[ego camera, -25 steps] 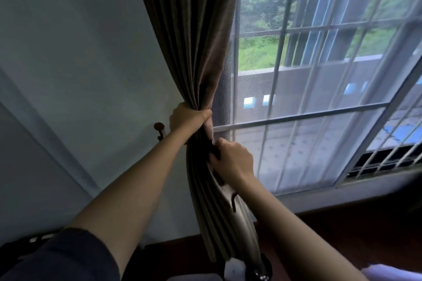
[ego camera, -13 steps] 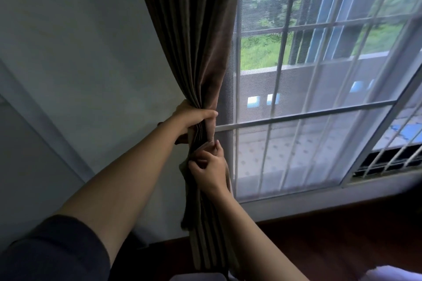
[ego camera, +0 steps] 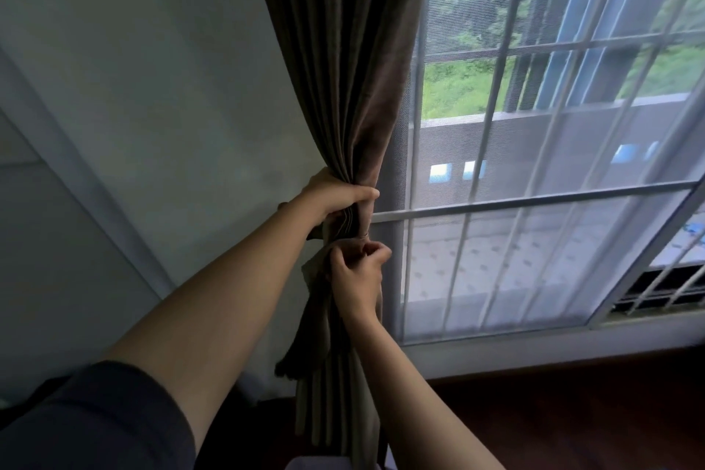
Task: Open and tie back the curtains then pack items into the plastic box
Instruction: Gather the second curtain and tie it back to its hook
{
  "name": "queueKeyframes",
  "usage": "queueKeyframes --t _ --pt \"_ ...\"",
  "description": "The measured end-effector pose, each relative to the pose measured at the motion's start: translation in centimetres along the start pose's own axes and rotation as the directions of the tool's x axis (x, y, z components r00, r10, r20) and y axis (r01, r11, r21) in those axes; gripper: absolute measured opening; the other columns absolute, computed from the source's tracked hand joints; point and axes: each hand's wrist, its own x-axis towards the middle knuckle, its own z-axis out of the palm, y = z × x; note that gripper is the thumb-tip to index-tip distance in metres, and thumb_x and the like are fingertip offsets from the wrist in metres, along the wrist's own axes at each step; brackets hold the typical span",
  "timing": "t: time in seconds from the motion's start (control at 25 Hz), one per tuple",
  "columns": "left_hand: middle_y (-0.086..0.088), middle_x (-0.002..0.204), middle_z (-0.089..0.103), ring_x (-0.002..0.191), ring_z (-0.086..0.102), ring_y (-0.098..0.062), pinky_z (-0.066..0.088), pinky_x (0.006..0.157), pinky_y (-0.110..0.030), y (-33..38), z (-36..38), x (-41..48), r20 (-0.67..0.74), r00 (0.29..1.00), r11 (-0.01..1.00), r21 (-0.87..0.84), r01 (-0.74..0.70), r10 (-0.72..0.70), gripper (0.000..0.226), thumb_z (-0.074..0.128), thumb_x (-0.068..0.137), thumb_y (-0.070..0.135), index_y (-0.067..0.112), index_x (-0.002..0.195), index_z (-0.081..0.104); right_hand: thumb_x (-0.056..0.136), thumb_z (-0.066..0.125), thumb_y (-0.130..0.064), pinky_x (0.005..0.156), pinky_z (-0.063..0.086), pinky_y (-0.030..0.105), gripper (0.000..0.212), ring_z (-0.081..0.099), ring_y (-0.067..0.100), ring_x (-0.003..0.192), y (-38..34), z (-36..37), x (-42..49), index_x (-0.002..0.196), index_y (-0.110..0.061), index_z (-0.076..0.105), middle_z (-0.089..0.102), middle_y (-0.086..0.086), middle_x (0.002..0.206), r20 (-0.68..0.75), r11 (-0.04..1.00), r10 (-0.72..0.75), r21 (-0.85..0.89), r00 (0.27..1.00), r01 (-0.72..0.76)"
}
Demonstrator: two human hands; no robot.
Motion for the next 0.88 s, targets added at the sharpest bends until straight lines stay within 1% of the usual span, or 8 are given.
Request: queueKeyframes --t 0.12,0.24,0.32,0.44,0.56,0.72,0.8,0.88 --pt "0.006 0.105 0.068 0.096 0.064 -0.017 0.055 0.087 -0.035 0.0 -0.1 -0.1 -0.001 1.0 1.0 -0.022 0.01 -0.01 0.08 0.081 0.033 0.051 0.027 0.108 0.063 0.076 0.071 -0.032 0.089 0.047 0.033 0.068 0.059 0.018 0.103 -0.5 -0.6 0.9 0.128 -0.017 0.03 0.06 -0.001 0.115 -0.01 0.998 0.0 -0.063 1.0 -0.001" --pt "0.005 0.105 0.068 0.094 0.065 -0.017 0.056 0.085 -0.036 0.0 -0.1 0.1 0.027 1.0 0.999 -0.039 0.015 -0.014 0.072 0.085 0.042 0.044 0.025 0.108 0.064 0.068 0.075 -0.036 0.088 0.048 0.034 0.081 0.061 0.016 0.101 -0.8 -0.5 1.6 0.134 -0.019 0.031 0.063 -0.003 0.11 -0.03 0.996 0.015 -0.086 0.999 -0.017" --pt "0.003 0.106 0.067 0.095 0.065 -0.017 0.057 0.084 -0.037 0.1 -0.2 0.0 0.056 0.998 0.999 -0.04 0.012 -0.01 0.071 0.086 0.045 0.041 0.023 0.11 0.063 0.065 0.075 -0.04 0.084 0.05 0.034 0.076 0.062 0.014 0.097 -1.0 -0.4 2.0 0.13 -0.023 0.039 0.064 -0.006 0.105 -0.036 0.993 0.008 -0.12 0.999 -0.013" --pt "0.004 0.109 0.065 0.097 0.063 -0.016 0.057 0.08 -0.033 0.1 -0.4 -0.3 0.067 0.998 0.999 -0.035 0.014 -0.012 0.07 0.087 0.048 0.041 0.023 0.11 0.062 0.064 0.071 -0.049 0.079 0.049 0.036 0.057 0.061 0.019 0.094 -1.6 -0.3 2.7 0.112 -0.021 0.055 0.056 -0.005 0.101 -0.01 0.945 -0.038 -0.327 0.999 0.033" --pt "0.004 0.115 0.061 0.103 0.058 -0.016 0.05 0.067 -0.025 0.4 -0.4 -0.7 0.1 0.995 0.998 -0.061 0.0 0.006 0.064 0.084 0.062 0.035 0.022 0.118 0.056 0.067 0.07 -0.05 0.073 0.045 0.035 0.053 0.059 0.024 0.089 -1.8 -0.2 3.1 0.107 -0.018 0.057 0.048 -0.001 0.098 0.006 0.891 -0.061 -0.451 0.998 0.057" --pt "0.006 0.104 0.063 0.096 0.061 -0.012 0.05 0.07 -0.023 0.4 -1.3 -2.1 0.211 0.977 0.99 -0.138 -0.009 0.039 0.053 0.082 0.068 0.029 0.022 0.114 0.056 0.073 0.066 -0.043 0.073 0.049 0.04 0.042 0.06 0.028 0.085 -1.4 -0.6 3.5 0.107 -0.019 0.057 0.047 -0.001 0.095 0.011 0.857 -0.128 -0.501 0.992 0.116" --pt "0.006 0.095 0.065 0.086 0.065 -0.007 0.052 0.067 -0.021 -1.0 -2.3 -2.7 0.323 0.941 0.981 -0.187 -0.043 0.102 0.044 0.078 0.073 0.016 0.021 0.112 0.057 0.075 0.064 -0.043 0.074 0.051 0.042 0.038 0.06 0.028 0.083 -1.1 -1.3 3.9 0.105 -0.02 0.057 0.047 -0.001 0.096 0.053 0.815 -0.17 -0.553 0.984 0.17" --pt "0.003 0.102 0.062 0.075 0.065 -0.008 0.052 0.065 -0.023 -4.3 -3.0 -2.6 0.294 0.941 0.922 -0.386 -0.044 0.168 0.052 0.062 0.078 -0.007 0.023 0.119 0.053 0.074 0.064 -0.042 0.074 0.051 0.04 0.036 0.059 0.028 0.083 -1.0 -2.0 4.4 0.102 -0.019 0.058 0.048 -0.001 0.097 0.11 0.775 -0.198 -0.591 0.974 0.224"
